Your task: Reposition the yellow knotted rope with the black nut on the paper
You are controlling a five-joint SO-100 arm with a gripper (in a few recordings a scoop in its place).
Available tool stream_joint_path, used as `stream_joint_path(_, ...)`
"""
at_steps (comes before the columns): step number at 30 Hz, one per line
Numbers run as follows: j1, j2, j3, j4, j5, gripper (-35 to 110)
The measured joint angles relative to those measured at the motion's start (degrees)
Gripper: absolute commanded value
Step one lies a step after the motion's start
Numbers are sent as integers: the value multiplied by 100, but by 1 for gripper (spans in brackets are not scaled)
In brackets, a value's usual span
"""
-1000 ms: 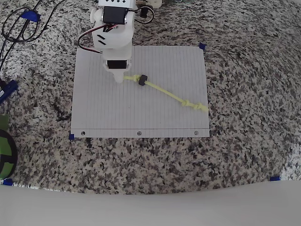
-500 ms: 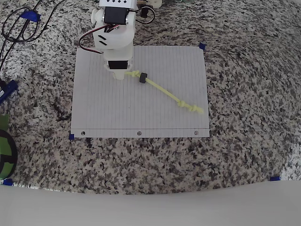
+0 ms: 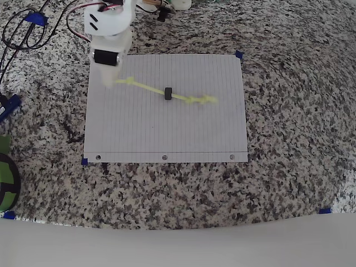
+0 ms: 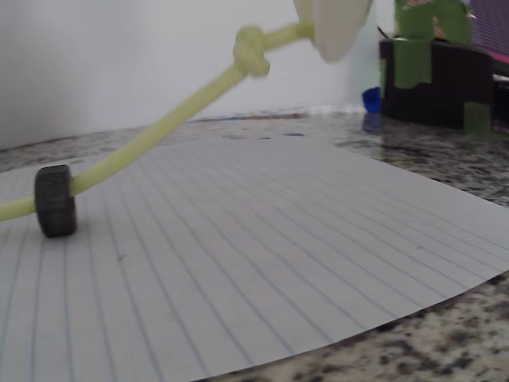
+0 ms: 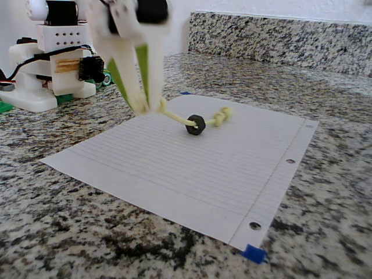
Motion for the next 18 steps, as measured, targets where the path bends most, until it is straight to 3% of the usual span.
stream_joint_path(18,1468,1828,9,44,-299,0)
